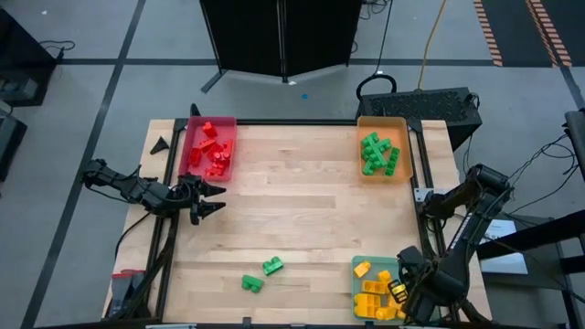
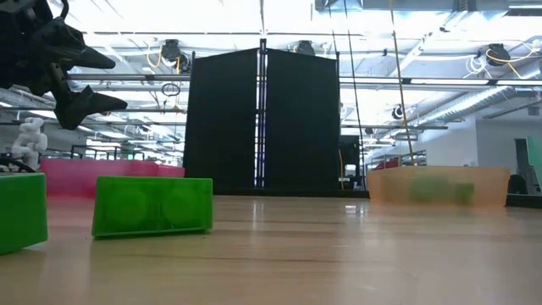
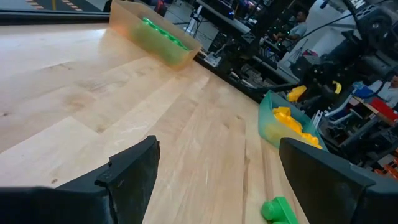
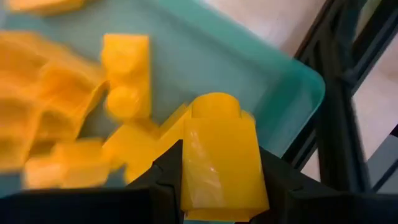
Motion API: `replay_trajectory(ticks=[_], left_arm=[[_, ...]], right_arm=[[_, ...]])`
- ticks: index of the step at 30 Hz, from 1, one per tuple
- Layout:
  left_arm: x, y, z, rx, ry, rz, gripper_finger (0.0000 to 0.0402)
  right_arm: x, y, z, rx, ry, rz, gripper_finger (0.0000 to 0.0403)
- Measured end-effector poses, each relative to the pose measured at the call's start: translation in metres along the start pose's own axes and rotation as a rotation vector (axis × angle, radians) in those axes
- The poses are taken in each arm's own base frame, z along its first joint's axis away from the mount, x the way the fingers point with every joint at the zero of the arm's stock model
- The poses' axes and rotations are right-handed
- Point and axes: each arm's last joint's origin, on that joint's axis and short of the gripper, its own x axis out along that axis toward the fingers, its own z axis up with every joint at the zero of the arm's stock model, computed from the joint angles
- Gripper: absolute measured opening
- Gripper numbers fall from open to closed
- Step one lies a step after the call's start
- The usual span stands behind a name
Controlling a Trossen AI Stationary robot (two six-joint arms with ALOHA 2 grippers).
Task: Sort blocks
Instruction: Put the yellow game piece into the blue bin, then put the green game piece into the orange bin
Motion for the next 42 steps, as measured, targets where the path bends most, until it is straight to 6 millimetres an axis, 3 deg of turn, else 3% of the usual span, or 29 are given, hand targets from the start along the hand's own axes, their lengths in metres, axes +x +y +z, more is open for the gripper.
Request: replay_trajectory(ticks=[5,12,18,21,26,32,36,42], left_arm=[[0.000,0.000,0.000,0.007,0.000,0.000,0.0331],[0.000,0.000,0.000,0.005,0.001,0.000,0.0331],[0.000,0.000,0.000,0.005,0.001,0.000,0.0331],[0.000,0.000,0.000,0.002,0.000,0.000,0.0331],[0.000,0.000,0.000,-0.001,0.000,0.000,0.0331],[0.000,0.000,0.000,-0.003,0.000,-0.001,0.0331],[0.000,0.000,0.000,-0.005,-0.001,-0.002,0.0331],[0.000,0.000,0.000,-0.007,0.003,-0.009,0.0331]], right_arm=[[0.019,-0.003,0.010,0.038,-0.041,-0.059,0.0113],[0.041,0.002,0.020,0.060,-0.029,-0.041,0.0223],[0.044,0.008,0.018,-0.003,0.012,0.025,0.0235],[0.024,0.017,0.018,-0.054,0.008,0.109,0.0228],[-0.027,0.023,0.031,-0.129,-0.076,0.142,0.0217],[-0.083,0.039,0.061,-0.257,-0.414,0.349,0.0215],[-0.088,0.049,0.082,-0.303,-0.402,0.343,0.0215],[-0.085,0.054,0.078,-0.397,-0.450,0.337,0.0215]])
